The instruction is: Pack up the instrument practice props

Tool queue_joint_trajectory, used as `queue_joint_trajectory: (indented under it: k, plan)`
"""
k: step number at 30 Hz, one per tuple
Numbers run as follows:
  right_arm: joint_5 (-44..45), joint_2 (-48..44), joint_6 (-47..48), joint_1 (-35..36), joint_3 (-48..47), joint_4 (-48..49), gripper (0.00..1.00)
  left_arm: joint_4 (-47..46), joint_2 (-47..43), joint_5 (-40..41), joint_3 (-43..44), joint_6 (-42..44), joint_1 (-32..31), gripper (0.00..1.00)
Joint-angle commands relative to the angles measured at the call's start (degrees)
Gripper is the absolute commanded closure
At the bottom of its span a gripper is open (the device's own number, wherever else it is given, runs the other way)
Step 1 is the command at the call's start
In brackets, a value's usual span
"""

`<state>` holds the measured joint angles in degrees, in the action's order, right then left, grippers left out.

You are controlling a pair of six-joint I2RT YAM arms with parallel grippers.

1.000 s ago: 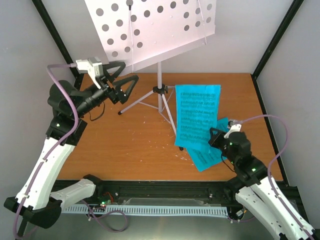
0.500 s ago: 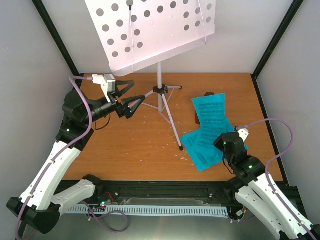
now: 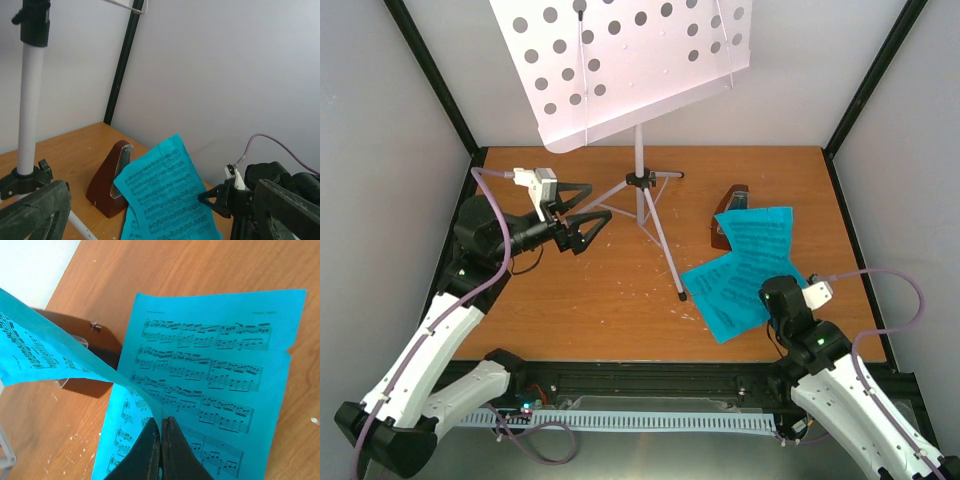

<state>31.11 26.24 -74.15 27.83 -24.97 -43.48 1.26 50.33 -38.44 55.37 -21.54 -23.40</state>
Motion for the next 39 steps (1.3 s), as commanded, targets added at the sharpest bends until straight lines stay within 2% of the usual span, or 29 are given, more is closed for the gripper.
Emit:
queue_joint_trajectory:
  k: [1,13,26,31,33,39]
  plan:
    - [4.7,-2.5,-10.5,-0.1,1.4,-5.5,0.97,-1.9,-1.5,-1.5,-1.9,-2.9,0.1,0.0]
    - [4.0,-2.5,-19.5,-0.1,4.3,-7.6,0.97,-3.8,-2.8,-1.4,-6.8,-4.4,0.1,0.01]
    - [2.6,-0.5,-22.2,-0.1,7.2,-7.7,0.97,-4.2,-2.2,0.9,-11.0,-6.6,0.1,0.0]
    - [3.3,0.4,-21.8,-0.1,6.0,-8.6,0.93,-3.2,-1.1,5.3,-13.3,-9.9,0.1,0.0]
    - [4.1,0.1,-21.2,-0.1,5.6,-9.3,0.89,-2.4,-0.4,7.8,-14.7,-12.1,0.1,0.01]
    - [6.1,-1.7,-21.6,-0.1,4.1,-12.8,0.79,-6.2,1.0,7.7,-19.8,-19.1,0.1,0.01]
